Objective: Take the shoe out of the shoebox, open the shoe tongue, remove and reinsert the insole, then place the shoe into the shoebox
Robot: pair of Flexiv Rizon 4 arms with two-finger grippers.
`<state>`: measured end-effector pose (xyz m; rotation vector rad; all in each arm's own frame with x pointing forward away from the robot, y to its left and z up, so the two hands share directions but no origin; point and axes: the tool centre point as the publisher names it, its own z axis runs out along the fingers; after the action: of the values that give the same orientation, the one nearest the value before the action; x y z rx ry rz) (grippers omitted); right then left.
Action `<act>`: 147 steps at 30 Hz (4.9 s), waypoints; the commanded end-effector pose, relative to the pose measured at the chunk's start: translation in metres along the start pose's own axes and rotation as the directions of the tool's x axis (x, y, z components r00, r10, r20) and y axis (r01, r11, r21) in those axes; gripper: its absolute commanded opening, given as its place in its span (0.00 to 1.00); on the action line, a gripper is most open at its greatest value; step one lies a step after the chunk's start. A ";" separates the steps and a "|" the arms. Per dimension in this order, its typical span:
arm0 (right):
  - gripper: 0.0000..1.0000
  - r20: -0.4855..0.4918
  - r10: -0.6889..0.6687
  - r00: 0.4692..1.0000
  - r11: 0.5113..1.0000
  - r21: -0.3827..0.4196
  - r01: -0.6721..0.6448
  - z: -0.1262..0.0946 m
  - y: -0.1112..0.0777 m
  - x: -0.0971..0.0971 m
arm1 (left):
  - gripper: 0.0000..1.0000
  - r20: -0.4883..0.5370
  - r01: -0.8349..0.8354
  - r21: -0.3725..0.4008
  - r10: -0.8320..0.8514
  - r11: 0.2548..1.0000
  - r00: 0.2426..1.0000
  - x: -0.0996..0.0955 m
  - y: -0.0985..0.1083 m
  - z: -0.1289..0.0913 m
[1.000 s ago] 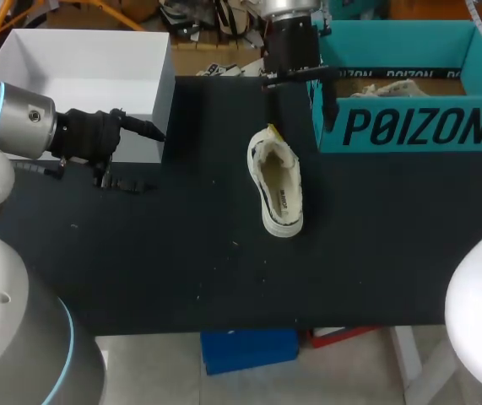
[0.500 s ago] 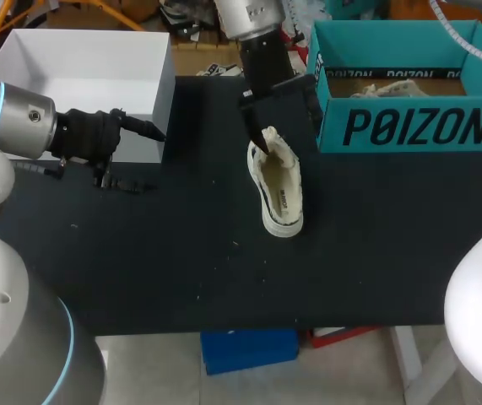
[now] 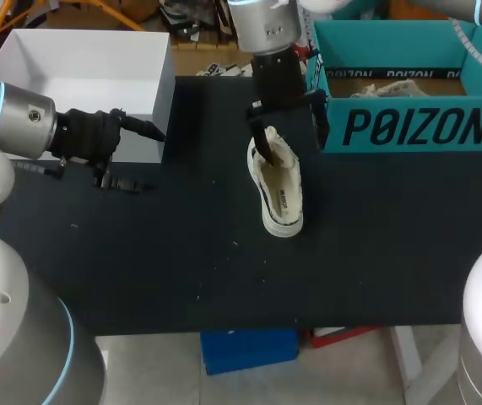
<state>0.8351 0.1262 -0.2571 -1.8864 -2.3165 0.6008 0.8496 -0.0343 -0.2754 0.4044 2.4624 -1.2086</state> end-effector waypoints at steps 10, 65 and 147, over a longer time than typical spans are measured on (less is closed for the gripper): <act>1.00 0.013 -0.004 1.000 0.989 -0.149 0.006 0.005 -0.006 0.000 | 1.00 0.004 -0.002 -0.001 0.002 1.000 1.000 0.001 0.001 0.001; 1.00 -0.141 0.223 0.965 0.903 -0.342 -0.259 0.062 0.023 -0.013 | 1.00 0.004 -0.002 -0.001 0.002 1.000 1.000 0.001 0.001 0.001; 1.00 -0.089 0.151 0.985 0.872 -0.458 -0.175 0.016 0.079 -0.010 | 1.00 0.004 -0.002 -0.001 0.002 1.000 1.000 0.001 0.001 0.001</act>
<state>0.9101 0.1312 -0.2949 -2.2785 -2.4487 0.0203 0.8497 -0.0343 -0.2755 0.4044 2.4623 -1.2087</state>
